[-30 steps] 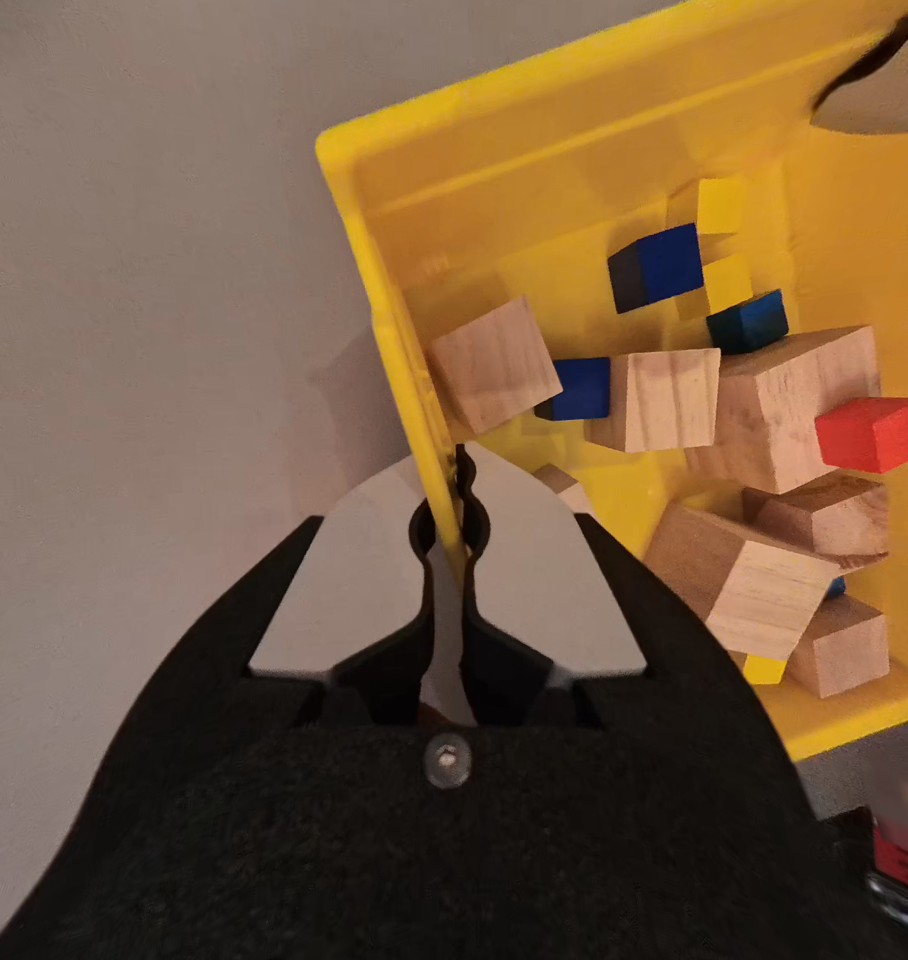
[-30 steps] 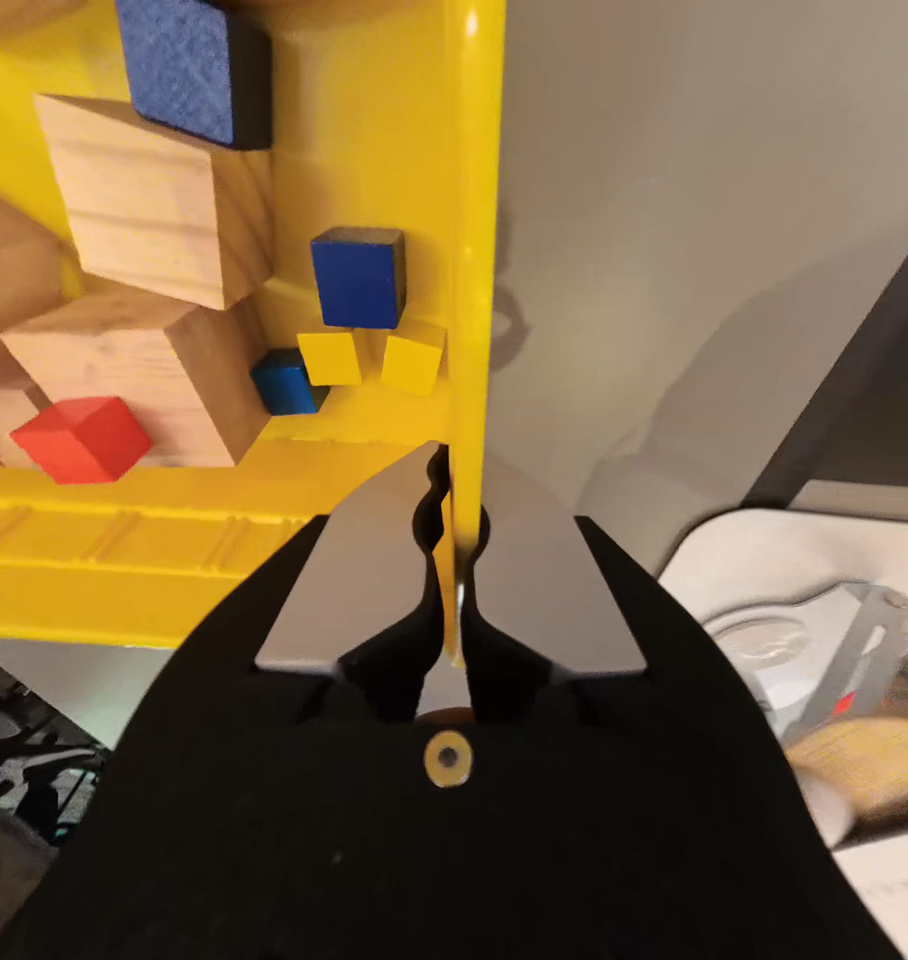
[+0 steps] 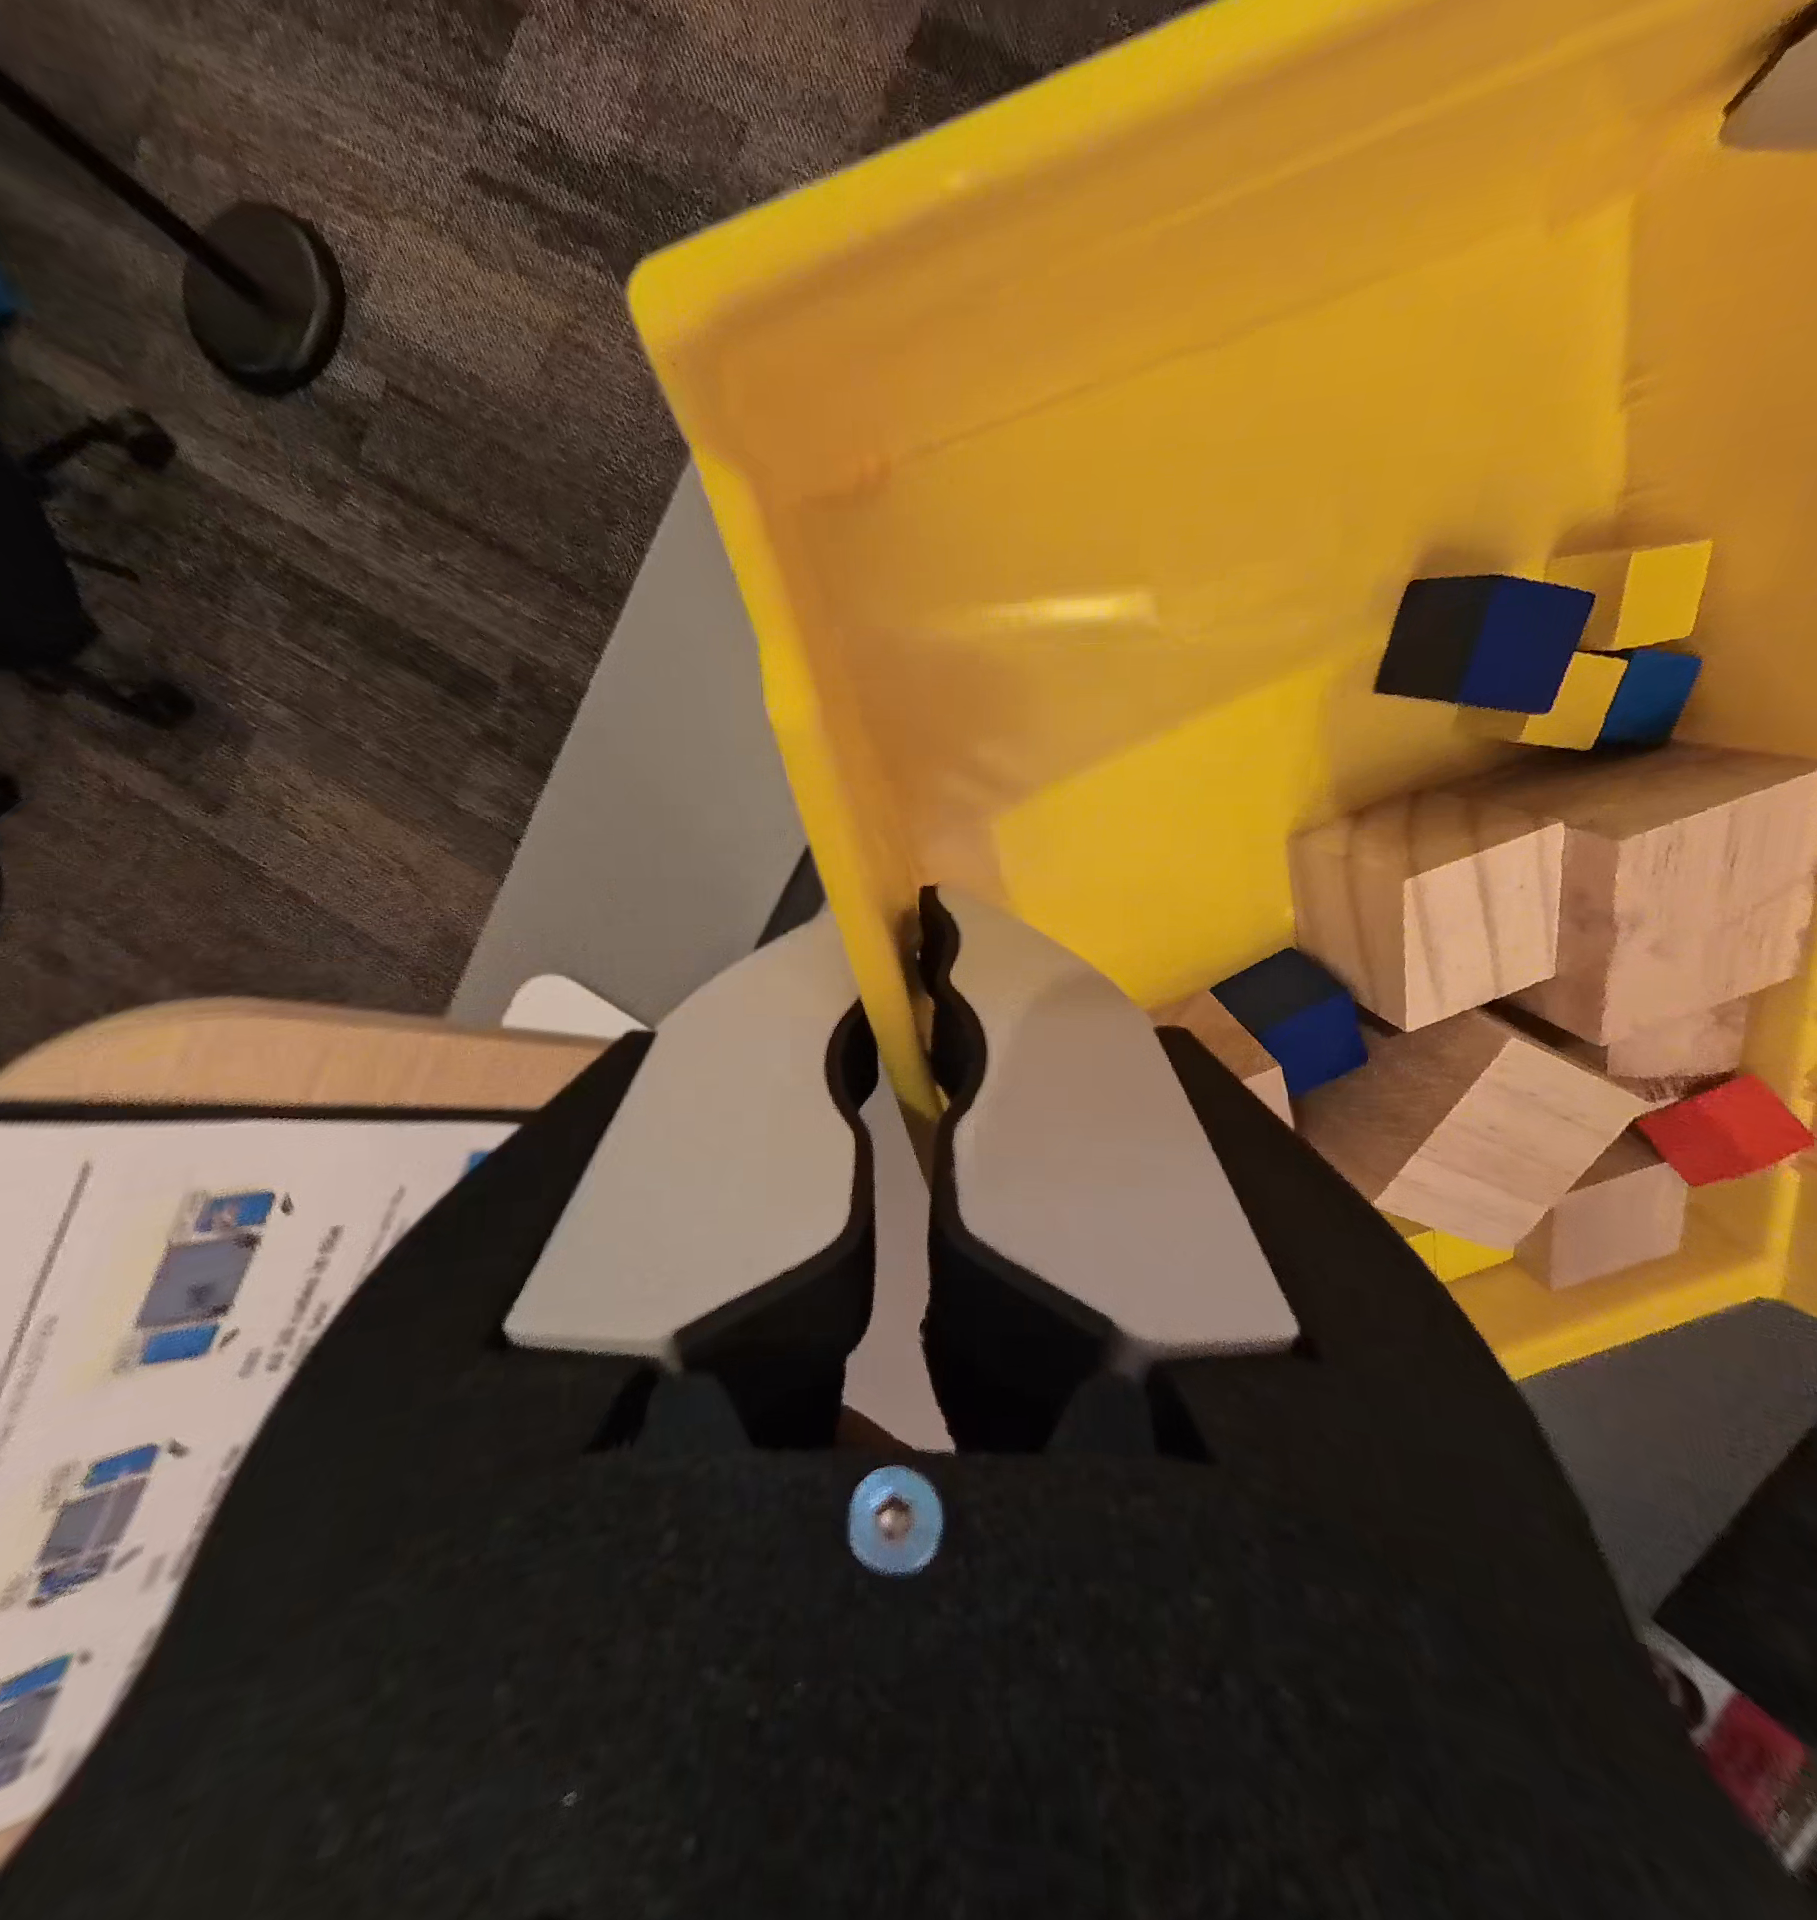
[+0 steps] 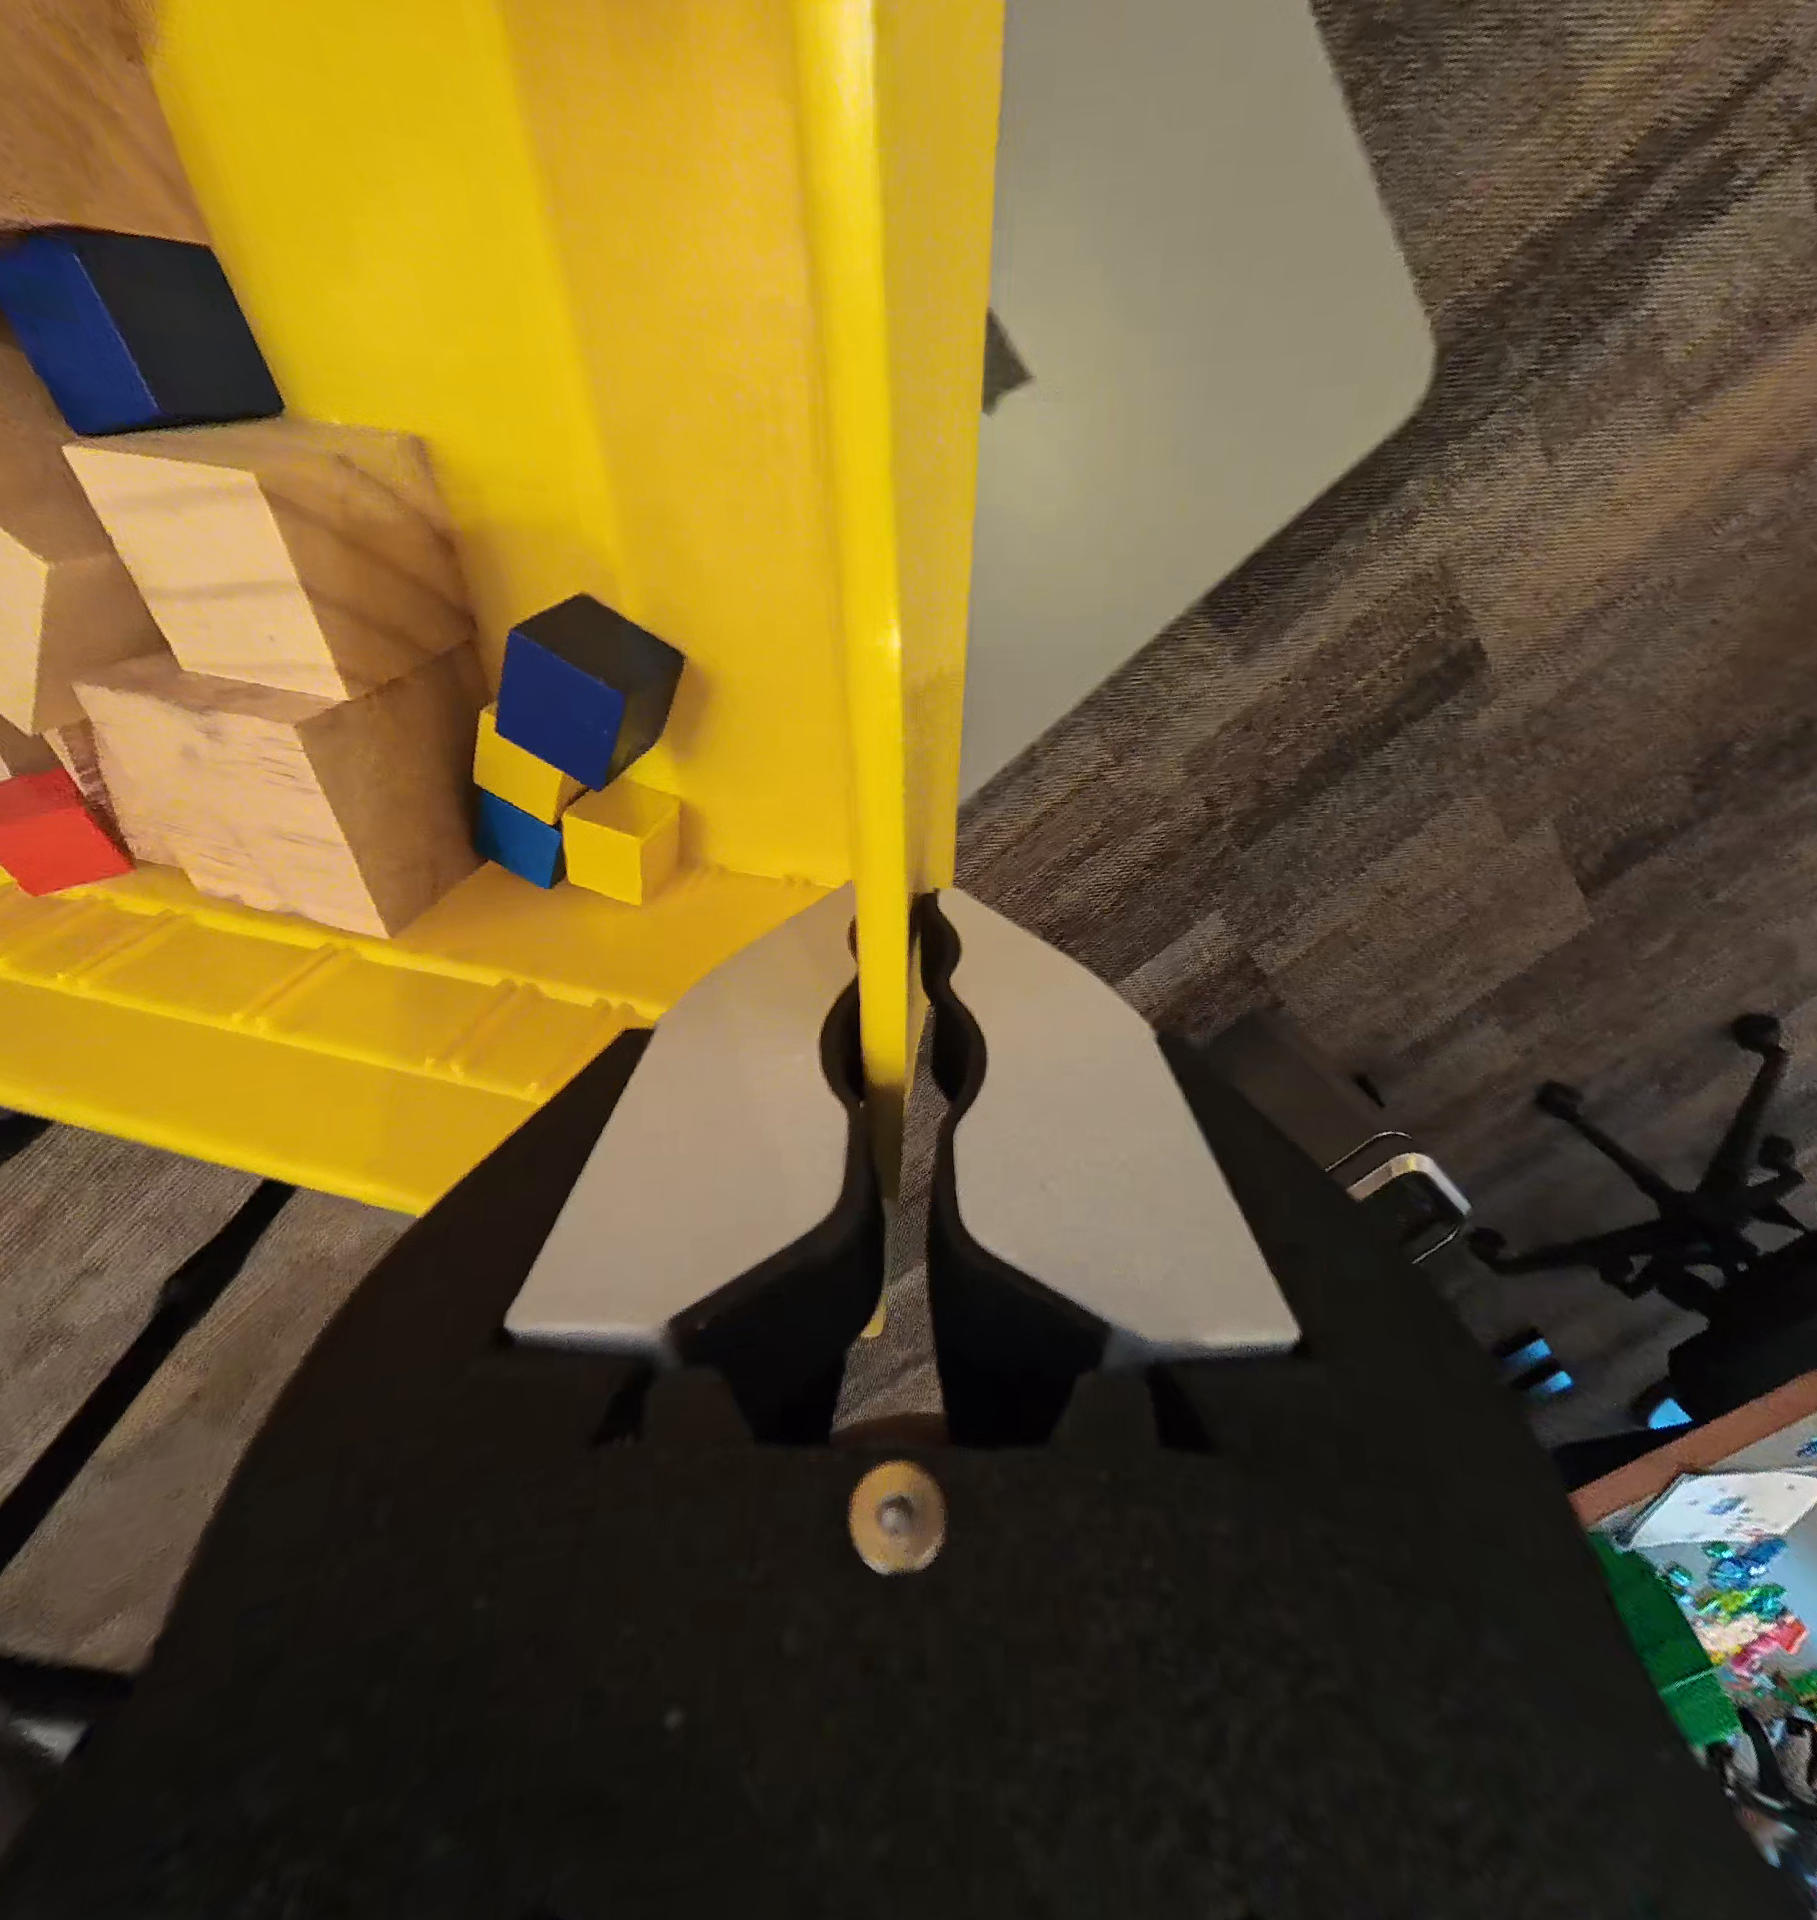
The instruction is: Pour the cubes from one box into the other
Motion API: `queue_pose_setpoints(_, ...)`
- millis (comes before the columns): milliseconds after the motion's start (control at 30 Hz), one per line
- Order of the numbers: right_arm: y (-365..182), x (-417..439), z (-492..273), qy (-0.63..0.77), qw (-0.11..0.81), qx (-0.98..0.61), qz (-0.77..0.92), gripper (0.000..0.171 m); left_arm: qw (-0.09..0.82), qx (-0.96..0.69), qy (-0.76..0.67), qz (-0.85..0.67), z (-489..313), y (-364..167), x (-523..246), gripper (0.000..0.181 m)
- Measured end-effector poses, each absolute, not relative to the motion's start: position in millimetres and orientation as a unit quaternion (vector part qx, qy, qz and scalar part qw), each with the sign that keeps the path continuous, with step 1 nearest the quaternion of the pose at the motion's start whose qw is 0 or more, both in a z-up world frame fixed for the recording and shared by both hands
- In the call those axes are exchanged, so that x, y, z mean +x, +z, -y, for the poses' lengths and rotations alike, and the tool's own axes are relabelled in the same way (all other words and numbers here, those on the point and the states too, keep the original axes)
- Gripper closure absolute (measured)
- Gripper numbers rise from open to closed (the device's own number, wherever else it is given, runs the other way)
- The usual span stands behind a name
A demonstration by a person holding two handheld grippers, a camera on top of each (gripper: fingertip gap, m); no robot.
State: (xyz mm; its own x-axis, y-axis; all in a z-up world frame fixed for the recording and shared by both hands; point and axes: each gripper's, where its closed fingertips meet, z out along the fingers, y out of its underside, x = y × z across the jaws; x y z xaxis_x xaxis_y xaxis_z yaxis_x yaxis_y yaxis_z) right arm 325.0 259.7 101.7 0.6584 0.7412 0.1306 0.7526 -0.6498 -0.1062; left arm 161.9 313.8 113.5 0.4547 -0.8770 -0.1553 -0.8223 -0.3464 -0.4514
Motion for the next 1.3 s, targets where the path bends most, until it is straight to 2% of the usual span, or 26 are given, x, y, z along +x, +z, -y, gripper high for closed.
queue_pose_setpoints(167,82.9,363.0,-284.8,-0.068,0.165,-0.905,0.387,0.166,0.289,-0.8,-0.033,-0.525,-333.7,100.6,199.4,0.176)
queue_pose_setpoints(367,59.1,370.5,-281.4,-0.114,0.238,-0.891,0.369,0.167,0.352,-0.773,0.003,-0.528,-330.3,80.8,207.1,0.176)
queue_pose_setpoints(967,76.6,374.9,-202.6,-0.301,0.541,-0.76,0.2,0.168,0.581,-0.626,0.088,-0.512,-245.9,101.6,211.1,0.176)
queue_pose_setpoints(1133,77.2,368.5,-177.4,-0.344,0.588,-0.714,0.161,0.168,0.644,-0.579,0.095,-0.491,-224.7,101.7,207.1,0.176)
queue_pose_setpoints(1300,77.9,365.8,-163.8,-0.361,0.608,-0.691,0.147,0.168,0.665,-0.562,0.092,-0.483,-212.9,101.0,205.1,0.176)
